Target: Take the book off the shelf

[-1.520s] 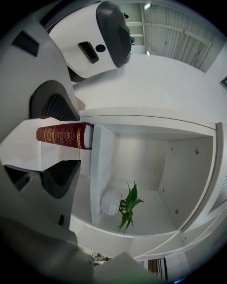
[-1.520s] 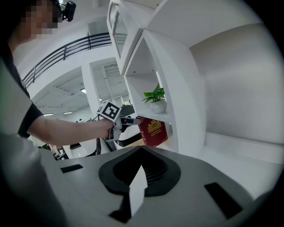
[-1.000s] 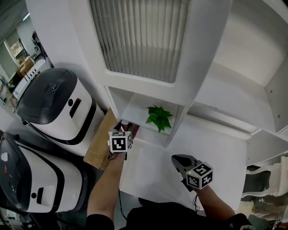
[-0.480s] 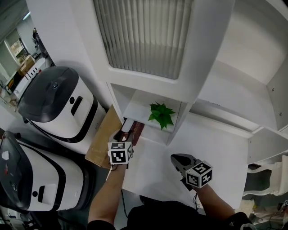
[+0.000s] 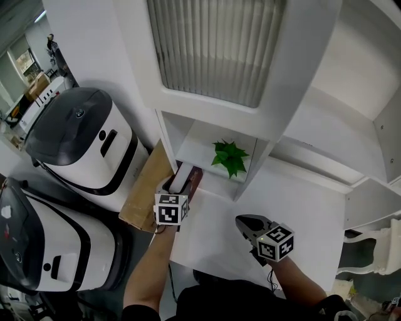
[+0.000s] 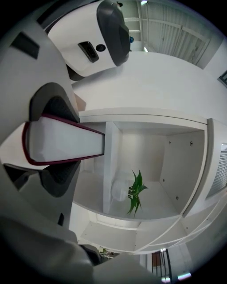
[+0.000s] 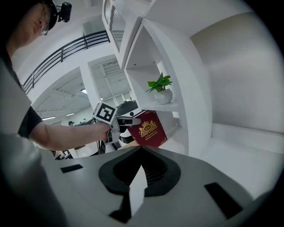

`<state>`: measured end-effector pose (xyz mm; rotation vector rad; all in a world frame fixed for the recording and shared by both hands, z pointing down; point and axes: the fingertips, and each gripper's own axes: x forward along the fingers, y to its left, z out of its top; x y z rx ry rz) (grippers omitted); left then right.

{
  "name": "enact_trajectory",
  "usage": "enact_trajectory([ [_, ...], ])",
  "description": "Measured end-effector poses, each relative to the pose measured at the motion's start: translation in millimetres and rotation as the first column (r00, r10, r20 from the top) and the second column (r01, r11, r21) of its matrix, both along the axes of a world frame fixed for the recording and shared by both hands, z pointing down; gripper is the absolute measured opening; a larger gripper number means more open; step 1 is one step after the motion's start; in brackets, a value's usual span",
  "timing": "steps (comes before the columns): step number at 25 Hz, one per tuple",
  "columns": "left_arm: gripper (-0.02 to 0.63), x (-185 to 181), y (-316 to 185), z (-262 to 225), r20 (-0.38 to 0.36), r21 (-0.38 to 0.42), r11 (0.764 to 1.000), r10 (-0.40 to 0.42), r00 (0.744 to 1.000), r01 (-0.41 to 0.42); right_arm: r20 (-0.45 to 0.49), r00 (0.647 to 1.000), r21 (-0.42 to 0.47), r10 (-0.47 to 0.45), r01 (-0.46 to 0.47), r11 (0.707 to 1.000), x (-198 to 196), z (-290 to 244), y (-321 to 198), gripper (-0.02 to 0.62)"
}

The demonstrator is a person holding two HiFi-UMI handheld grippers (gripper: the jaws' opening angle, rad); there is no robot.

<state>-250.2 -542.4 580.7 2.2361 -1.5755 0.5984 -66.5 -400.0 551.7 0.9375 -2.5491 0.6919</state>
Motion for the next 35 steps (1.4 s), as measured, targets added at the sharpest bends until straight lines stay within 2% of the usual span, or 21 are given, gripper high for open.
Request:
enact_trajectory([
  [5, 0.237, 6.9, -10.5, 3.4, 0.037, 0.0, 1.0, 0.024, 0.999, -0.024, -0.008, 1.0, 0.002, 0.025, -0.025, 1.0, 6.4, -3.4, 2.9, 0.014],
  [13, 0.225, 3.2, 7.7, 2.7, 0.013, -0.009, 0.999, 0.049, 0.999, -0.049, -0.015, 0.998, 0.006, 0.065, -0.065, 0.998, 7.5, -10.1, 22.3, 0.014],
  [16, 0.223, 6.6, 24.2, -10.9, 0.007, 0.017, 0.996, 0.084, 0.996, -0.084, -0.018, 0.997, 0.011, 0.07, -0.07, 0.997, 1.7, -11.4, 34.2, 0.014],
  [22, 0.222, -7.7, 63.7, -29.5, 0.062, 0.072, 0.987, 0.138, 0.988, -0.142, -0.019, 0.997, 0.006, 0.07, -0.07, 0.998, -18.3, -11.6, 58.4, 0.014],
  [29, 0.222, -32.5, 102.3, -53.3, 0.009, 0.112, 0.986, 0.121, 0.993, -0.121, -0.032, 0.999, 0.019, 0.023, -0.022, 1.0, -47.8, -16.4, 82.2, 0.014],
  [35, 0.222, -28.2, 126.7, -78.8, -0.025, 0.135, 0.984, 0.119, 0.993, -0.115, -0.005, 1.0, 0.054, 0.023, -0.023, 0.998, -42.3, -30.6, 83.1, 0.014],
])
